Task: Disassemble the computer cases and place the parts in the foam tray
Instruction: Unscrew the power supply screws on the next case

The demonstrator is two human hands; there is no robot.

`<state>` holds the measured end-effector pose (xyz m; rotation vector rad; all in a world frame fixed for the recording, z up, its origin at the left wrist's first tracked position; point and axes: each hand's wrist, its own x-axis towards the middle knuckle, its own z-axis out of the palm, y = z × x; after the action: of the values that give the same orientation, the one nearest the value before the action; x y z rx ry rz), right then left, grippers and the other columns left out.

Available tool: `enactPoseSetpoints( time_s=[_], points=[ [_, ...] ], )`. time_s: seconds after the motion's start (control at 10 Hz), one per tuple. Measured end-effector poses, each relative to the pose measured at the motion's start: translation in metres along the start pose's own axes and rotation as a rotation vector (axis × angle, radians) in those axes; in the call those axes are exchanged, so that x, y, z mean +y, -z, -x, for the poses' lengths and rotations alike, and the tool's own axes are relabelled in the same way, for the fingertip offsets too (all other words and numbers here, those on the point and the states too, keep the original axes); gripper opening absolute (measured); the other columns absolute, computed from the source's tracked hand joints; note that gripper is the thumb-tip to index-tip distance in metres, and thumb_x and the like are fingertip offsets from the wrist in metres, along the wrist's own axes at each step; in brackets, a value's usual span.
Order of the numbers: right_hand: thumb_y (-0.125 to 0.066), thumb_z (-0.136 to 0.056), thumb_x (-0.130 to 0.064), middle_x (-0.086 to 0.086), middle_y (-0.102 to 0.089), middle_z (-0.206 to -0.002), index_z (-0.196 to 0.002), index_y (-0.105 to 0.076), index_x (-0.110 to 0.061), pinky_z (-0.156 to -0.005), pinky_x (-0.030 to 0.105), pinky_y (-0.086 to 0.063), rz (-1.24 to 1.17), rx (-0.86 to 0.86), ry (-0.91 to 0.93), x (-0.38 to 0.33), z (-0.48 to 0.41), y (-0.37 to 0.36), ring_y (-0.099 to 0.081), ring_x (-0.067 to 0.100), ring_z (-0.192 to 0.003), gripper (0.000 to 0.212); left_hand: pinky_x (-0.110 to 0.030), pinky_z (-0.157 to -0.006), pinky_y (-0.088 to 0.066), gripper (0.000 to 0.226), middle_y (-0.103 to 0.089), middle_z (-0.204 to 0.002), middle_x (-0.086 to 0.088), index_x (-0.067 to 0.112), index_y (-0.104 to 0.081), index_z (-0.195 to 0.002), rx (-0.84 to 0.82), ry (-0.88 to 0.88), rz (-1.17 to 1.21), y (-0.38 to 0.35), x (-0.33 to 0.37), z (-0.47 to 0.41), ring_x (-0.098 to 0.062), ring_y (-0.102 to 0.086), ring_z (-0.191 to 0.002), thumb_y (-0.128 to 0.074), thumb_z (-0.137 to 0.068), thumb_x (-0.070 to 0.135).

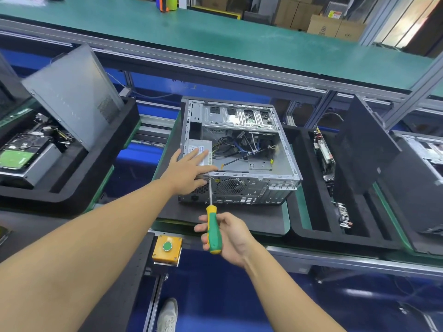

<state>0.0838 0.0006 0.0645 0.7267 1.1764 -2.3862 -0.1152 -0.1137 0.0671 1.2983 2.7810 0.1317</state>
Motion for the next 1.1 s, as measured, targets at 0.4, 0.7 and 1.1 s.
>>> enactPoseSetpoints(
  time_s=[0.4, 0.7, 1.1],
  points=[
    [-0.062, -0.098, -0.03, 0.006, -0.056, -0.085, -0.108, -0.05, -0.013, -0.044, 0.025, -0.038, 0.047, 0.133, 0.074, 0.001, -0.002, 0.001, -0.049, 0.016, -0.054, 0.023, -0.045, -0.098, -0.035, 0.037, -0.057, -0.13, 0.005, 0.025, -0.058, -0.121, 0.464, 0.143, 0.36, 0.016, 0.017, 0.025, -0.024, -0.049, -0.121, -0.057, -0.084, 0.02],
    [-0.051, -0.102, -0.018, 0.009, -0.06, -0.08, -0.104, -0.057, -0.008, -0.055, 0.034, -0.052, 0.027, 0.119, 0.107, 0.008, -0.003, -0.002, -0.06, 0.022, -0.063, 0.011, -0.026, -0.052, -0.047, 0.039, -0.072, -0.069, -0.001, 0.011, -0.071, -0.081, 0.14, 0.813, 1.21, 0.01, 0.055, 0.045, -0.019, -0.06, -0.055, -0.055, -0.093, 0.044],
    [-0.046, -0.101, -0.03, 0.011, -0.067, -0.086, -0.111, -0.062, -0.005, -0.057, 0.032, -0.05, -0.009, 0.1, 0.011, 0.002, -0.001, -0.004, -0.056, 0.019, -0.063, 0.031, -0.027, -0.057, -0.055, 0.02, -0.074, -0.081, -0.004, 0.007, -0.072, -0.097, 0.11, 0.924, 1.666, -0.007, 0.071, 0.018, -0.016, -0.066, -0.066, -0.077, -0.087, 0.024]
  ],
)
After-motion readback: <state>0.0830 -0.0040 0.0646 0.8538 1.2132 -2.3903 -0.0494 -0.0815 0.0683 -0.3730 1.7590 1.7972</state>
